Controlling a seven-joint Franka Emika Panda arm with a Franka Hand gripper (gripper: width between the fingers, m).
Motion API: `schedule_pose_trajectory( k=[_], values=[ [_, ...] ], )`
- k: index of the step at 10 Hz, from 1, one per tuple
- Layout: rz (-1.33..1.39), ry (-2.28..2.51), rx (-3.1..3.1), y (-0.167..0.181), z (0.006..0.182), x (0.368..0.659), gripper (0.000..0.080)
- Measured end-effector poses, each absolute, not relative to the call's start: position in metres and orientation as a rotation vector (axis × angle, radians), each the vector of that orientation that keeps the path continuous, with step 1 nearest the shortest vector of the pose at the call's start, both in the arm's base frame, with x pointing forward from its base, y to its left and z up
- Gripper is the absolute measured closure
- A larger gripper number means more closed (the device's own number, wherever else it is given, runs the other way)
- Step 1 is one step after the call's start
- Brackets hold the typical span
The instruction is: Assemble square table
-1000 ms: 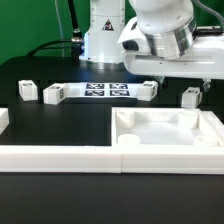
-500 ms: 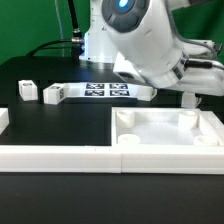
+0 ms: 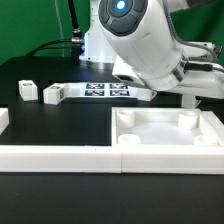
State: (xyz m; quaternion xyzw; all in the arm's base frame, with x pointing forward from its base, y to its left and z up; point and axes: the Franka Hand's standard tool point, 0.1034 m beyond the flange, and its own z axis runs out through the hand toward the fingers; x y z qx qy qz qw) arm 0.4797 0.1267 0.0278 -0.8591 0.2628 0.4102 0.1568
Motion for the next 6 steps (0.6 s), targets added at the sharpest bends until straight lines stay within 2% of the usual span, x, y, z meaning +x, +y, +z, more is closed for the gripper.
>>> schedule_pose_trajectory(
  k=[2,4,6],
  values=[
    [1.177,0.699,-2.502,0.143,0.028,0.473,0.0151],
    [1.170,0.691,-2.524,0.154,0.020,0.464,0.0151],
    [1.179,0.687,-2.523,0.153,0.016,0.461,0.0151]
  ],
)
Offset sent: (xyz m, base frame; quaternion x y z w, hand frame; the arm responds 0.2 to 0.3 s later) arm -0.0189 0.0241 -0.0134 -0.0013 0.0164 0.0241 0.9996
